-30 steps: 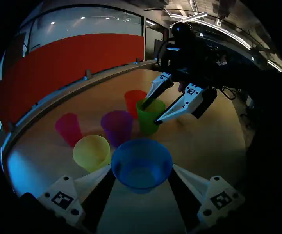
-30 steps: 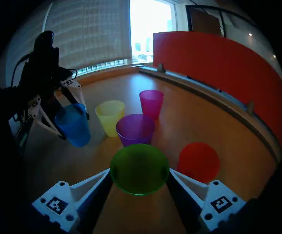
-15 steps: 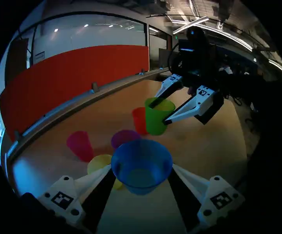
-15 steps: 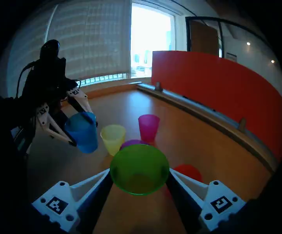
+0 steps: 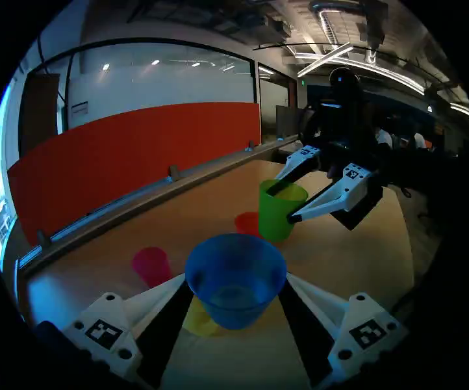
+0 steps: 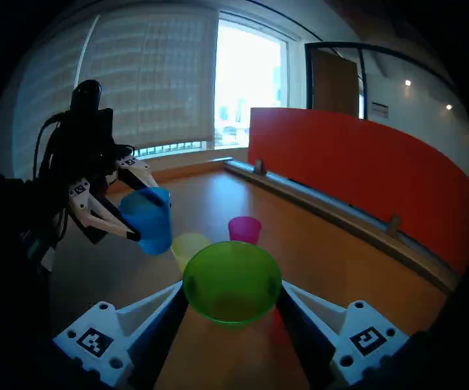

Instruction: Pour water

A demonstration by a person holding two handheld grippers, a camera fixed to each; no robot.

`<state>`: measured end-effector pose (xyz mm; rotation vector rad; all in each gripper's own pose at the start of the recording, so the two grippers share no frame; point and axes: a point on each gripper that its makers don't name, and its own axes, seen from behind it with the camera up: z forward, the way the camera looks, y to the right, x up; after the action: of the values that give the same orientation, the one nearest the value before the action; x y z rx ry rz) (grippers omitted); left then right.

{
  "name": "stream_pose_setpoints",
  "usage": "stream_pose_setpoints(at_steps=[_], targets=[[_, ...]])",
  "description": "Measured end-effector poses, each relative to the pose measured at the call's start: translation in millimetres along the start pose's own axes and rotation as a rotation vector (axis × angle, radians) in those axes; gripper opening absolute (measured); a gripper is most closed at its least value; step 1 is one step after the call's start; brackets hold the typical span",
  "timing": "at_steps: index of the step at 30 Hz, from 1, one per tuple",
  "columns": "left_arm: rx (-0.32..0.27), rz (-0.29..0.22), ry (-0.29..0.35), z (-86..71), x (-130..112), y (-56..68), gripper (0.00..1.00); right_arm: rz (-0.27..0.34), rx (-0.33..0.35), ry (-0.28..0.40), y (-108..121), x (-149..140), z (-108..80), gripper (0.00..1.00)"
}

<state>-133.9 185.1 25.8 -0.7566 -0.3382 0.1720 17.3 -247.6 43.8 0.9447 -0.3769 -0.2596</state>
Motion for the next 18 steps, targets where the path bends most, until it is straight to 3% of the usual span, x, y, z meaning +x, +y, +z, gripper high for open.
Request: stream_pose_setpoints(at_steps=[18], targets=[[0.036, -0.026, 0.136, -9.1, 37, -11.9, 0.85, -0.002, -0.008, 0.076, -2, 25, -10.3, 0.91]])
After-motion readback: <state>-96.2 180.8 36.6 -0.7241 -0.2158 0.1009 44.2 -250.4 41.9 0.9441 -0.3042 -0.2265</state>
